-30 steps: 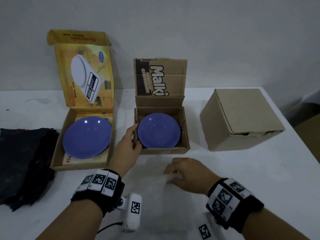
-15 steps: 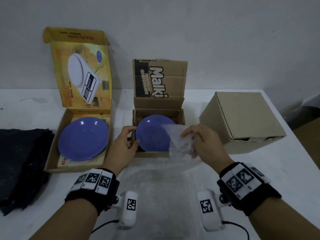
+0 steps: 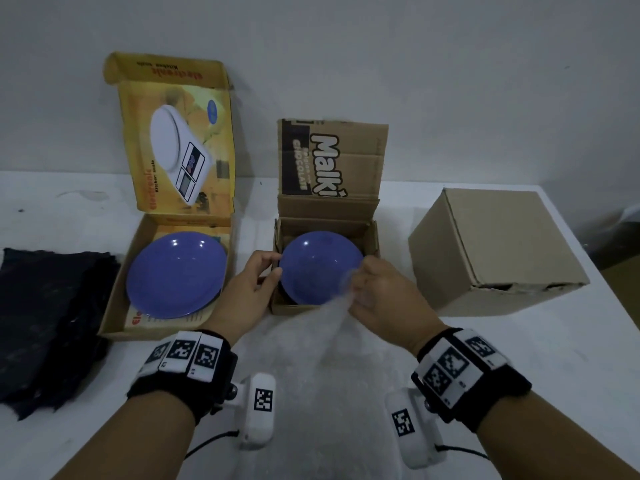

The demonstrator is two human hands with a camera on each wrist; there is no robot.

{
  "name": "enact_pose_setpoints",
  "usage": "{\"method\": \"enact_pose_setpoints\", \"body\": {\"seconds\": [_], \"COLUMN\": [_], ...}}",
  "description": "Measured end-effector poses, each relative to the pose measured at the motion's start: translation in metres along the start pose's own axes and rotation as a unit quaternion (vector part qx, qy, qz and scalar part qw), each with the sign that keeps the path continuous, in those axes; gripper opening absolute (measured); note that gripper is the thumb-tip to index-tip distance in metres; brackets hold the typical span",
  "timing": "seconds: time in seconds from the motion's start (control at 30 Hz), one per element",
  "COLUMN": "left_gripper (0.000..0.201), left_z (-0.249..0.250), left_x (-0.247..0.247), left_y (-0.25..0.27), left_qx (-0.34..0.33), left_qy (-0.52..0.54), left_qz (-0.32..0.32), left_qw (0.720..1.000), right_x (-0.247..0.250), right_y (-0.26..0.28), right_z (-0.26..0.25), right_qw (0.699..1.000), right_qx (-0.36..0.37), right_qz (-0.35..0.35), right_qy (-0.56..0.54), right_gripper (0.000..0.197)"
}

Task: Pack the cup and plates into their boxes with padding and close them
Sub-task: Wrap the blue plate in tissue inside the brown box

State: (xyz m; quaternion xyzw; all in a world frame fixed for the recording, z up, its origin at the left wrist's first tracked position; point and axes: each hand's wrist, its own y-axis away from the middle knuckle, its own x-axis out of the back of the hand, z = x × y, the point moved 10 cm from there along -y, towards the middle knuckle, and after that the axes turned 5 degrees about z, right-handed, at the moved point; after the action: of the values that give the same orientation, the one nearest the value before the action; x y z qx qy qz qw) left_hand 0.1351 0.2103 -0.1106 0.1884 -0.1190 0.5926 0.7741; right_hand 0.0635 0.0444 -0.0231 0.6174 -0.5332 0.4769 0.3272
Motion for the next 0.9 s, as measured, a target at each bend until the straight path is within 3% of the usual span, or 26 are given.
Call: {"method": "enact_pose_setpoints", "body": {"seconds": [0.03,0.13,0.23,0.37,0.5,0.6,0.67,0.8,0.9], "left_gripper": [0.017,0.017,0.019,0.02,0.022,0.035,0.043,0.047,0.05], "left_z": [0.0,0.003,0.009,0.013,0.021,0.028,0.031,0.017,0.012], "left_x": [0.001,0.0,-0.001,0.0,-0.001,-0.006,-0.012,-0.025,-0.025], "left_y": [-0.001,-0.001,0.001,0.01,0.008,-0.007,-0.019,-0.028,-0.026], "left_qx": [-0.001,-0.003,-0.013,-0.026,-0.038,-0.058,-0.066,-0.04,-0.014], "left_qy": [-0.001,-0.005,-0.028,-0.065,-0.111,-0.16,-0.187,-0.257,-0.257], "left_qz": [0.004,0.021,0.046,0.063,0.064,0.055,0.042,-0.001,0.002], "left_qw": [1.0,1.0,0.998,0.996,0.991,0.984,0.979,0.966,0.966], "right_x": [0.014,0.033,0.04,0.058,0.034,0.012,-0.002,-0.016,-0.021], "right_y": [-0.002,0.001,0.004,0.006,0.001,0.003,0.003,0.005,0.008], "right_z": [0.007,0.045,0.066,0.068,0.044,0.039,0.03,0.013,0.008], "right_qw": [0.997,0.966,0.941,0.919,0.945,0.97,0.99,0.971,0.95], "right_qx": [-0.033,-0.17,-0.222,-0.256,-0.216,-0.199,-0.142,0.002,0.014], "right_qz": [0.057,0.154,0.189,0.259,0.163,0.086,0.01,-0.078,-0.179], "right_qy": [-0.034,-0.12,-0.17,-0.149,-0.185,-0.111,0.011,0.224,0.255], "right_gripper": [0.017,0.025,0.044,0.033,0.054,0.041,0.034,0.019,0.017]}}
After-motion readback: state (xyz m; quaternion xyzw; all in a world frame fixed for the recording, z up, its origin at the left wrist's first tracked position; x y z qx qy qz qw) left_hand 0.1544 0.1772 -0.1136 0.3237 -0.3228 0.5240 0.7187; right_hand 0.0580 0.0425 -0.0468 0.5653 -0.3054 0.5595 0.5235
